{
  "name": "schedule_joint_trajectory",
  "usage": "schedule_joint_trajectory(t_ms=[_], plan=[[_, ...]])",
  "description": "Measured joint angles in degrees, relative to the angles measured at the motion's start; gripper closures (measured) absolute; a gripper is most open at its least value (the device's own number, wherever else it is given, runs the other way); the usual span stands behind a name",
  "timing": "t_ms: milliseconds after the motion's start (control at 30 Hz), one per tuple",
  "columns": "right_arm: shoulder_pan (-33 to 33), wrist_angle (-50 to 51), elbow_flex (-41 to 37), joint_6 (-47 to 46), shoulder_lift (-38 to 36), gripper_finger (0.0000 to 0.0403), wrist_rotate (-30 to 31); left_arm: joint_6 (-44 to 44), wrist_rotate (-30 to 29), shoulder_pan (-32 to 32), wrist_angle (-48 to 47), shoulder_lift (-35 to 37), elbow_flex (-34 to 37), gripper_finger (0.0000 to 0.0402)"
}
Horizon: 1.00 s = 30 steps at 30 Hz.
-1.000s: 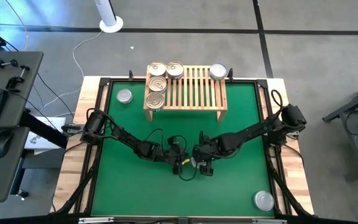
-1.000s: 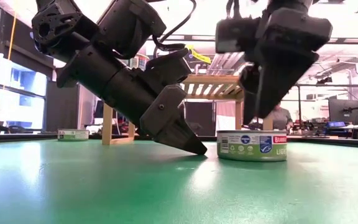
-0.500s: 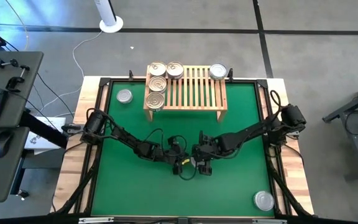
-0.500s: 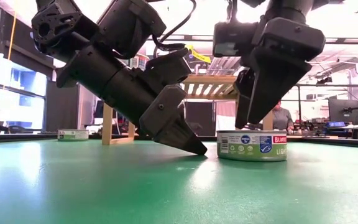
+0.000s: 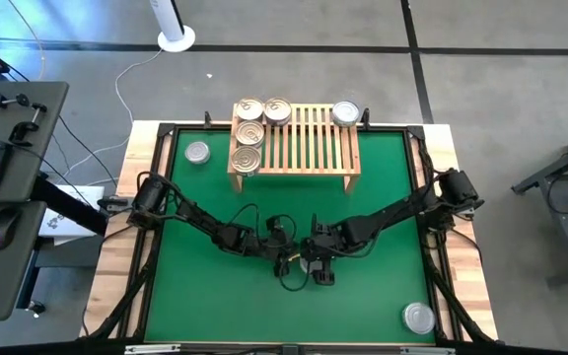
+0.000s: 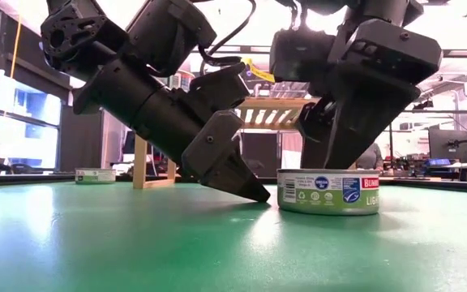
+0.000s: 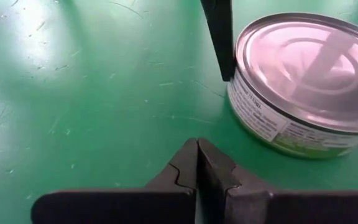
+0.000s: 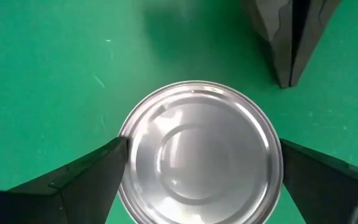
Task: Stack canned seafood by type on shelf
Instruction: Stack the center green tuna can on top of the green tuna can on the shelf
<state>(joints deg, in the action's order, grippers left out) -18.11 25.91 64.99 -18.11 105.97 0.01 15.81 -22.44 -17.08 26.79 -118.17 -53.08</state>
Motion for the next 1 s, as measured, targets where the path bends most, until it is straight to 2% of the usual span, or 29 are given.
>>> schedule_joint_trajectory(t_ms=[200,367,667,800,1000], plan=[[0.8,0.3,-0.2,-3.8,-1.6,0.0004,1.3,0.0,0.0,0.0,-0.1,0.0,0.0,0.0401],[-2.1,3.5,-0.3,-4.3,-5.0,0.0005,9.4,0.0,-0.1,-0.2,-0.3,0.0,0.0,0.0401],[-12.3,10.7,-1.2,-12.0,-7.3,0.0005,23.6,0.0,-0.1,-0.6,-0.3,0.0,0.0,0.0402],[-14.9,4.5,-8.5,-19.2,-8.6,0.0005,24.6,0.0,0.0,-0.6,0.4,0.0,0.0,0.0402],[-16.2,-17.2,-20.4,-23.5,-8.4,0.0005,29.4,0.0,4.7,-0.3,2.8,-0.1,0.1,0.0401]])
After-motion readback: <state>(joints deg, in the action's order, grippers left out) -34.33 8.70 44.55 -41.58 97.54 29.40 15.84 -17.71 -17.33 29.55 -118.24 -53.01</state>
